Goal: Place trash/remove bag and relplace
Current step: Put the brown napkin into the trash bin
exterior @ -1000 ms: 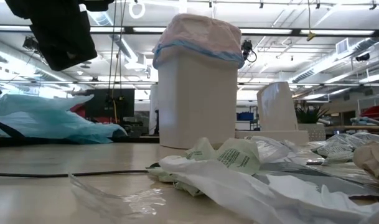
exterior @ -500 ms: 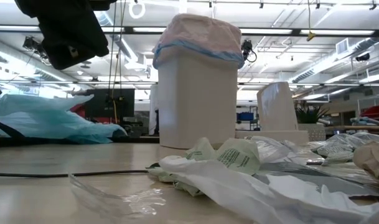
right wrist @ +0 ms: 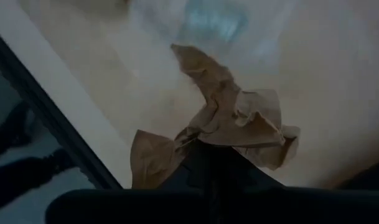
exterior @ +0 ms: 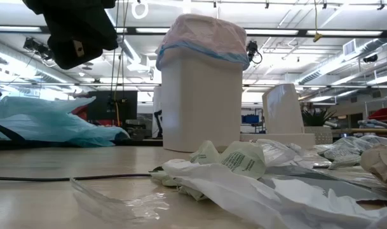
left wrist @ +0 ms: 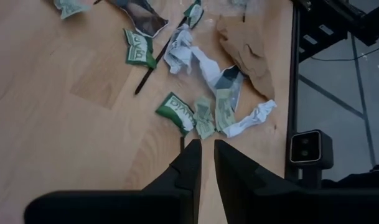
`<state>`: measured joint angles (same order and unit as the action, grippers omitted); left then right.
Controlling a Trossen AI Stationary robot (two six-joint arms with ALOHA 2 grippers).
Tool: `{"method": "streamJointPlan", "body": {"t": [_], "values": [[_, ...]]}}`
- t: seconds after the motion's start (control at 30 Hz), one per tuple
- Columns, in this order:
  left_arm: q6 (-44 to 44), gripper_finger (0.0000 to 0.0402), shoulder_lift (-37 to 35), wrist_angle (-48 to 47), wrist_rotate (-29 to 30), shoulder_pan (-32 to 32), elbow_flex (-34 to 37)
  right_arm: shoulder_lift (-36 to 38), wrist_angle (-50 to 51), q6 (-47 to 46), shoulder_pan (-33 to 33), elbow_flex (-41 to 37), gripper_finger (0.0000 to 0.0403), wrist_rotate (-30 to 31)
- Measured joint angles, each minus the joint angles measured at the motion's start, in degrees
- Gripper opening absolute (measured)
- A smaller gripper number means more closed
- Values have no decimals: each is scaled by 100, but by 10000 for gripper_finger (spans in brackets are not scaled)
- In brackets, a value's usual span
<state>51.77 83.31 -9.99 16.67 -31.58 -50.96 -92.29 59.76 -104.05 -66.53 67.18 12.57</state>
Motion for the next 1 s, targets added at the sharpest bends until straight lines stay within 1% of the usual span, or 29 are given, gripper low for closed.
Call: {"method": "streamJointPlan", "body": {"t": [0.1,0.23,0.4,0.53,0.6,0.73,0.87,1.0], "values": [[-13,52,0,164,-4,-5,0,635,494,359,277,7,3,276],[-31,52,0,351,14,-5,0,1421,771,1381,918,7,1,548],[-31,52,2,451,104,43,0,2003,698,3127,2143,152,1,720],[92,52,2,592,142,84,0,2032,494,4897,3263,558,1,774],[100,52,0,706,144,89,0,2023,135,5779,3784,834,0,757],[178,52,0,840,146,89,0,2010,-783,7208,4726,1297,0,726],[443,52,0,988,144,89,0,2019,-1694,8270,5473,1734,0,732],[490,52,0,1087,144,89,0,1863,-2572,9109,6097,1953,0,696]]}}
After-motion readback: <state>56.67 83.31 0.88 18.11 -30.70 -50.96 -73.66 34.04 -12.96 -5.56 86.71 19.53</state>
